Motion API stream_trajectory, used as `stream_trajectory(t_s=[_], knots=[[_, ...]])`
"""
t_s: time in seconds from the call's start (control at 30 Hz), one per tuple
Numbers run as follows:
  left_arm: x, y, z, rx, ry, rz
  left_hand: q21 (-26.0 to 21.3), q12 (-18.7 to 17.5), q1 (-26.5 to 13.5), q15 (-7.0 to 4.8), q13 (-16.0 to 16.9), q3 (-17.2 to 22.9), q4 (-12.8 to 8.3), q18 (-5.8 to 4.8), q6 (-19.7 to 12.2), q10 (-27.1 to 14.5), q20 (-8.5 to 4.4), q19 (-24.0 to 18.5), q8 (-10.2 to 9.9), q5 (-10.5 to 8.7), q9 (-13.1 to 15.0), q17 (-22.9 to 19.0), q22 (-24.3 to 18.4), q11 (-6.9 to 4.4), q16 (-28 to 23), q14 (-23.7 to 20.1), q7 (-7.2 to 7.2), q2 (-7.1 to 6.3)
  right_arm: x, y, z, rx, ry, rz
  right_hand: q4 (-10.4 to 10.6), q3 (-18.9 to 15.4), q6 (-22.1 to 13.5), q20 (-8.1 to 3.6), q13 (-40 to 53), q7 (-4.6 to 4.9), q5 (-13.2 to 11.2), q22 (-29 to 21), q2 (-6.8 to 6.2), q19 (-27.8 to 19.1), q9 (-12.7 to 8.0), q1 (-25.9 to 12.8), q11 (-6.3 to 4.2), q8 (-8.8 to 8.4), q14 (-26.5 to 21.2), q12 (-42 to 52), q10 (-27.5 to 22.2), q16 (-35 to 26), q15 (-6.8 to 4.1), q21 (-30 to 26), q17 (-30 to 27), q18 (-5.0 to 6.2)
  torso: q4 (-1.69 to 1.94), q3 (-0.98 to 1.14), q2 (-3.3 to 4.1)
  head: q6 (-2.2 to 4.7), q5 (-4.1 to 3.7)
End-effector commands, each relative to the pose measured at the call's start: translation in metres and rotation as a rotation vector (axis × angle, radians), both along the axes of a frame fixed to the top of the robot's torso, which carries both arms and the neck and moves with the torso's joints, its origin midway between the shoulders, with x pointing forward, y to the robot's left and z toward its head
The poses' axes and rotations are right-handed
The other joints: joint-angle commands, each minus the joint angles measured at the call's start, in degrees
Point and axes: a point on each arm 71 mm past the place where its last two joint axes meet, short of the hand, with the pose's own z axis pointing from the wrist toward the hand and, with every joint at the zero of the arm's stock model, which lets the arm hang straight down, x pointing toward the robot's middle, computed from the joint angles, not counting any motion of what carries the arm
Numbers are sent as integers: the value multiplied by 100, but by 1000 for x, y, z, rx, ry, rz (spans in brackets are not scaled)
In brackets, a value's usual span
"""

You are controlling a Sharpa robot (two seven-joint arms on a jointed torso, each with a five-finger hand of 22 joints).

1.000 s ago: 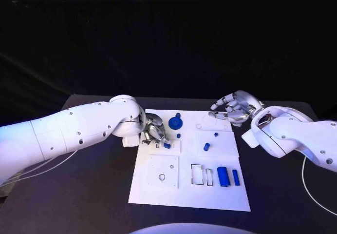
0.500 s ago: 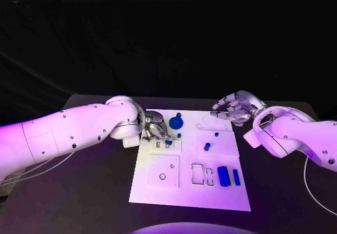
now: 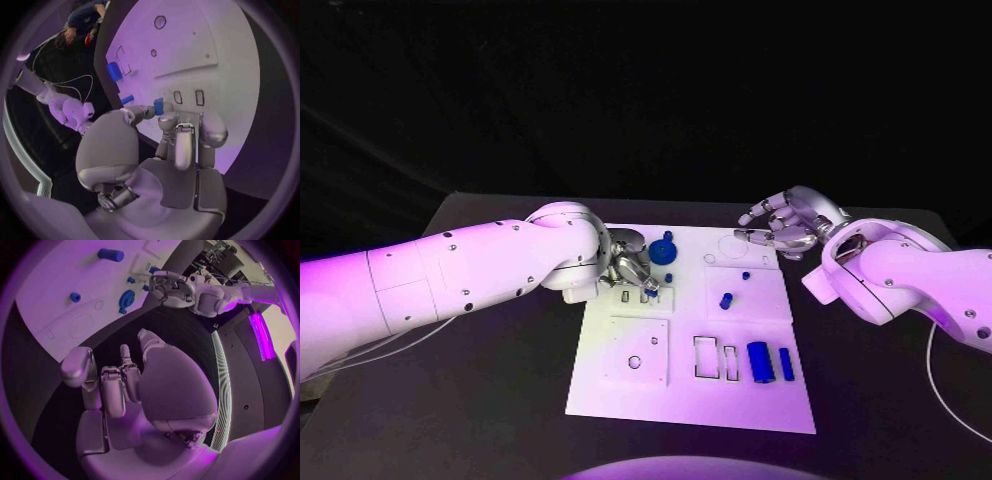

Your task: Assemble the parts on the task board

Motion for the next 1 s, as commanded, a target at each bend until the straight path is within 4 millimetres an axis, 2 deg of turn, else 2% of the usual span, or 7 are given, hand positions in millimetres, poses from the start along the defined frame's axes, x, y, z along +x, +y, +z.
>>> stream_trajectory(t_s=[0.03,0.37,0.8,1.0], knots=[[0,-1,0,50,-26,-7,36,25,44,-38,15,1082,-1136,-114,108,57,-19,51,-27,115,8,706,33,1,31,385,-65,3,0,1,-1,-8,-1,13,10,13,-34,-43,549,-4,-11,-3,0,-8,8,-63,0,21,471,-31,-17,-31,-28,-28,953,94,2,-5,9,-6,1],[-1,0,-3,93,-15,-8,66,49,30,-46,59,1043,-1137,-126,135,95,-27,84,-31,276,23,708,94,-9,31,386,-75,-1,0,1,-1,-7,-1,13,10,13,-34,-43,549,-4,-11,-3,0,-8,8,-63,0,21,471,-31,-17,-31,-28,-28,953,94,14,-12,11,-40,-4],[0,5,-8,128,-9,-7,75,55,28,-47,68,1035,-1138,-129,141,103,-28,94,-31,306,27,709,113,-11,32,386,-78,-2,0,2,-1,-7,0,15,10,13,-34,-43,549,-4,-11,-3,0,-8,8,-63,0,21,471,-31,-17,-31,-28,-28,953,94,6,-18,16,-59,0],[0,5,-10,127,-10,2,77,65,26,-48,83,1031,-1138,-130,145,111,-29,97,-30,325,29,705,118,-12,30,385,-79,-2,-1,2,-1,-7,0,16,10,13,-34,-43,549,-4,-11,-3,0,-8,8,-63,0,21,471,-31,-17,-31,-28,-28,953,94,6,-11,15,-72,-9]])
